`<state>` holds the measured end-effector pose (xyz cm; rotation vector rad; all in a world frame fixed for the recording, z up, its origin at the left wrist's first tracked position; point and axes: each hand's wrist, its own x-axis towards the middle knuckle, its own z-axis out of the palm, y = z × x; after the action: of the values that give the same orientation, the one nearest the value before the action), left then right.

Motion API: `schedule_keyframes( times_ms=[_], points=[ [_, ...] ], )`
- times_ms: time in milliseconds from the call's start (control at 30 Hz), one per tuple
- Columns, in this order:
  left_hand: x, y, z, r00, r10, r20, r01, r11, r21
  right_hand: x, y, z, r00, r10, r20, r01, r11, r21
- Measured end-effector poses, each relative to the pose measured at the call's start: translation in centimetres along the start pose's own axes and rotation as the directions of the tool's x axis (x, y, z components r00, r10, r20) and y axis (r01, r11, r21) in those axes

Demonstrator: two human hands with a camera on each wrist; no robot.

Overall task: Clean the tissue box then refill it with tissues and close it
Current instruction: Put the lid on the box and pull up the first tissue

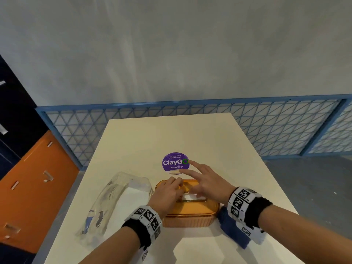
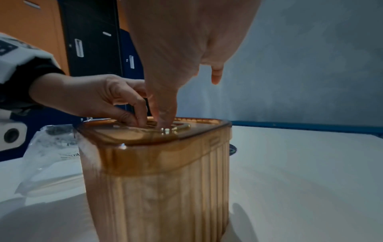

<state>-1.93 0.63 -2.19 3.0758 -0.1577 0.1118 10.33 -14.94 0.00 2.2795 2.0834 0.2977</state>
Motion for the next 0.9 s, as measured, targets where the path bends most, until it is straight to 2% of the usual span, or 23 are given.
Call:
schedule_keyframes(
  times_ms=[67, 133, 233, 300, 367, 467, 533, 633, 900],
  points=[
    [0.0, 0.2, 0.3, 0.999, 0.010, 0.041, -0.010, 1.000, 0.000, 0.6, 0.0, -0.3, 0.998, -0.055, -0.014, 0.055, 0.998, -0.027],
    [-0.5, 0.1, 0.9, 1.000, 0.011, 0.020, -0.010, 0.997, -0.074, 1.0, -0.1, -0.5, 0.996, -0.091, -0.001, 0.091, 0.995, -0.041],
    [-1.7, -0.4, 1.6, 0.980, -0.154, -0.125, 0.117, 0.958, -0.261, 1.1, 0.1, -0.7, 0.995, -0.102, 0.022, 0.103, 0.993, -0.050],
    [-2.4, -0.6, 1.9, 0.947, -0.292, -0.136, 0.234, 0.913, -0.333, 1.1, 0.1, -0.7, 0.992, -0.122, 0.010, 0.123, 0.990, -0.071],
    [-2.6, -0.5, 2.4, 0.923, -0.360, -0.138, 0.253, 0.835, -0.488, 1.1, 0.1, -0.5, 0.988, -0.151, 0.008, 0.151, 0.986, -0.073],
    [-2.6, -0.4, 2.7, 0.897, -0.413, -0.157, 0.255, 0.773, -0.581, 1.1, 0.0, 0.3, 0.989, -0.142, 0.044, 0.144, 0.988, -0.057],
    [-2.7, -0.4, 2.9, 0.886, -0.435, -0.163, 0.261, 0.756, -0.601, 1.3, -0.2, 0.6, 0.989, -0.129, 0.077, 0.133, 0.990, -0.042],
    [-2.8, -0.5, 2.9, 0.892, -0.419, -0.169, 0.244, 0.762, -0.599, 1.6, -0.4, 0.8, 0.987, -0.133, 0.094, 0.136, 0.990, -0.027],
    [-2.8, -0.1, 2.4, 0.892, -0.420, -0.165, 0.256, 0.772, -0.582, 1.9, -0.3, 1.5, 0.946, -0.242, 0.216, 0.252, 0.967, -0.022]
  ],
)
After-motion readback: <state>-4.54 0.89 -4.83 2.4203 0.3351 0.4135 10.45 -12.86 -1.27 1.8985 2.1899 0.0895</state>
